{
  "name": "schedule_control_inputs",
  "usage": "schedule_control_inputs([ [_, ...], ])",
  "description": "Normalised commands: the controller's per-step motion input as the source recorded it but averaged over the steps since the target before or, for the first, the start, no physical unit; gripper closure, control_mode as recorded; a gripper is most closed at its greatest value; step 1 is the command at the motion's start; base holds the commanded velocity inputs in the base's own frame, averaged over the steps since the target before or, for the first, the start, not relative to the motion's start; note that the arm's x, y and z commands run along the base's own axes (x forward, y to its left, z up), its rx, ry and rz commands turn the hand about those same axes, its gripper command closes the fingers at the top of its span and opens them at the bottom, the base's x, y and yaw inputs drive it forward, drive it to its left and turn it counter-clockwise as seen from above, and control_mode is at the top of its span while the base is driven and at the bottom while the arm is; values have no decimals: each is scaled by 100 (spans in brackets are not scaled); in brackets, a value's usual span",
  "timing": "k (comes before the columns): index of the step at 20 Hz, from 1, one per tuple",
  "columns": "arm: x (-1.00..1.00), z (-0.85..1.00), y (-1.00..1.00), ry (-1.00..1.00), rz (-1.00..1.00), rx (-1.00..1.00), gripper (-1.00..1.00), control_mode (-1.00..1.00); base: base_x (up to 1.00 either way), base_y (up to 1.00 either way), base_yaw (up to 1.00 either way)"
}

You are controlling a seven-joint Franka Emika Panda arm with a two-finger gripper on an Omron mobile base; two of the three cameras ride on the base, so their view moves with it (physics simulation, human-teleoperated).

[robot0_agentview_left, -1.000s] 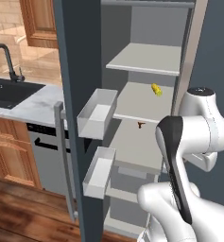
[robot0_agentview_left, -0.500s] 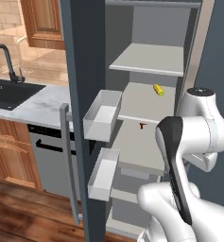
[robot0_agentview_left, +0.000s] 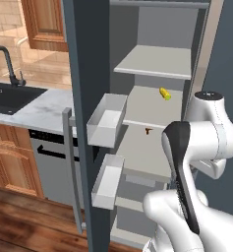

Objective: Store the kebab skewer in the freezer for long-term storage. Close the freezer door after placing the cooked food.

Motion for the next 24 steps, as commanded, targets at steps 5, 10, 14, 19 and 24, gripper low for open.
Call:
schedule_control_inputs([
  [5,0,0,0,0,0,0,100,100,3,5,0],
  [10,34,0,8,-15,2,-1,100,-100,0,0,0],
  [14,46,0,14,-30,1,-11,100,-100,0,0,0],
  [19,54,0,-1,-26,0,-11,100,-100,0,0,0],
  [24,46,0,-12,-3,0,-5,100,-100,0,0,0],
])
